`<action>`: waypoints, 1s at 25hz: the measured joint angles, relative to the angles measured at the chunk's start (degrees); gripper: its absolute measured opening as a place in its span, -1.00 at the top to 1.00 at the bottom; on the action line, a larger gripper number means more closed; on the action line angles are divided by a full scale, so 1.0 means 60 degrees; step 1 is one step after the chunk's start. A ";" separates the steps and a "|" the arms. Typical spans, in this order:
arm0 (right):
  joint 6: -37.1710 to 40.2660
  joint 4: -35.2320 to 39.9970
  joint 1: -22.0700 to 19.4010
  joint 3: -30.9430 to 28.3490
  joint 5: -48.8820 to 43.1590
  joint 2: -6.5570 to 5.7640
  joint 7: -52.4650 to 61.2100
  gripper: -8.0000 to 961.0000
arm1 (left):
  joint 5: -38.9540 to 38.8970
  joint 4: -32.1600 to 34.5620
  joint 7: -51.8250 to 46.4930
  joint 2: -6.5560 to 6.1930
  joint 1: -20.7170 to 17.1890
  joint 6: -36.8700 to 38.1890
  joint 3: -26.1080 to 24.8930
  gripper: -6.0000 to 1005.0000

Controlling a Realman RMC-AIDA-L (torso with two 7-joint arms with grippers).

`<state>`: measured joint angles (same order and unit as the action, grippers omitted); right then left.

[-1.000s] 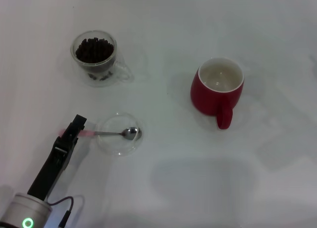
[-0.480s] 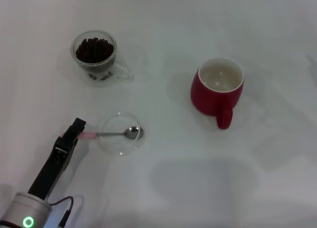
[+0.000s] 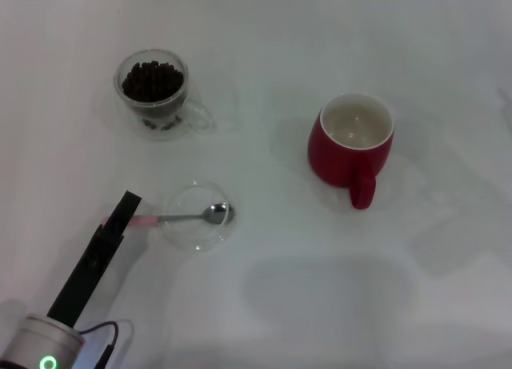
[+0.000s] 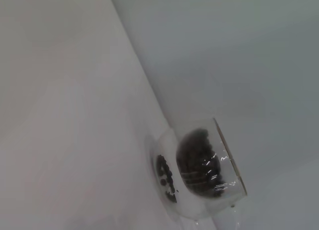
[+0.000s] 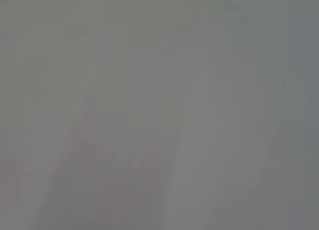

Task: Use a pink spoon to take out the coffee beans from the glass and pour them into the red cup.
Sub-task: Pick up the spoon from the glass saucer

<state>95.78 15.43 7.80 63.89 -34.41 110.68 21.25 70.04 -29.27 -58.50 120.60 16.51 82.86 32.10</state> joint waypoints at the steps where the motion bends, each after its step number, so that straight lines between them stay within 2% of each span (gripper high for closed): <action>1: 0.0000 0.0004 -0.0004 0.0000 -0.0005 -0.0002 0.0001 0.28 | 0.0001 0.0000 0.0027 -0.0001 -0.0001 0.0015 0.0011 0.60; 4: 0.0000 0.0009 -0.0021 -0.0001 -0.0009 -0.0021 0.0002 0.28 | 0.0004 0.0001 0.0191 0.0005 -0.0078 0.0087 0.0021 0.58; 9: 0.0002 0.0009 -0.0041 -0.0001 -0.0041 -0.0037 0.0003 0.28 | 0.0008 0.0000 0.0413 0.0022 -0.0263 0.0104 0.0012 0.21; 25: 0.0019 0.0021 -0.0048 0.0002 -0.0052 -0.0088 0.0003 0.27 | 0.0341 -0.0204 0.1011 0.0028 -0.0414 0.0101 -0.0026 0.22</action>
<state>95.90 15.56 7.52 63.90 -34.72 110.15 21.27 72.08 -30.49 -52.44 120.76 14.03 83.46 31.95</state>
